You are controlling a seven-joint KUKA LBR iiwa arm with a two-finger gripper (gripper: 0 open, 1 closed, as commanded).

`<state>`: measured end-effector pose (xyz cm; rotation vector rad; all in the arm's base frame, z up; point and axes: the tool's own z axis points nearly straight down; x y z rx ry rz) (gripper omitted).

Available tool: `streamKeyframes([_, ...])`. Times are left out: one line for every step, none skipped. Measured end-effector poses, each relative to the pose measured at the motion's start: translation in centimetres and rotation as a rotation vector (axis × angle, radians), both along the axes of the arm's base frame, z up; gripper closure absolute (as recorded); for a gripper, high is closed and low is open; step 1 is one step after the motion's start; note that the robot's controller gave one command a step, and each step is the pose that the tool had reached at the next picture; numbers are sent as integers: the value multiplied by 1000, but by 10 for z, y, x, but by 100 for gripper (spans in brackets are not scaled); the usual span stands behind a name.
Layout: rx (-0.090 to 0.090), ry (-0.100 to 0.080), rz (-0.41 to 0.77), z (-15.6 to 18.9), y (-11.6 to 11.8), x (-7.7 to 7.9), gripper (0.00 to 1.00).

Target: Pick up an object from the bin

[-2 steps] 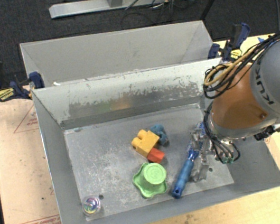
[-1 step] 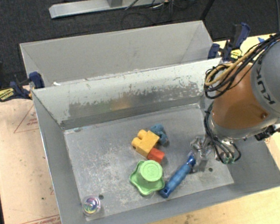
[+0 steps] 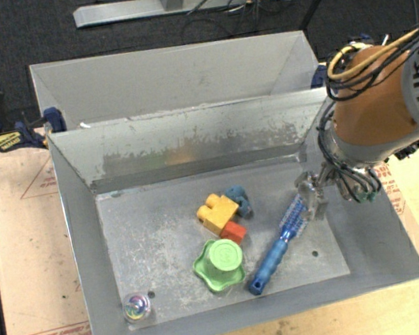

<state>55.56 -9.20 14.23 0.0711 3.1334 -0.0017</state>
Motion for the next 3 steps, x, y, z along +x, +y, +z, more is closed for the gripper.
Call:
streamKeyframes([0, 5, -4, 35, -19, -40, 100])
streamKeyframes([1, 6, 0, 33, -17, -39, 0])
streamKeyframes([-2, -3, 778, -71, 8, -7, 0])
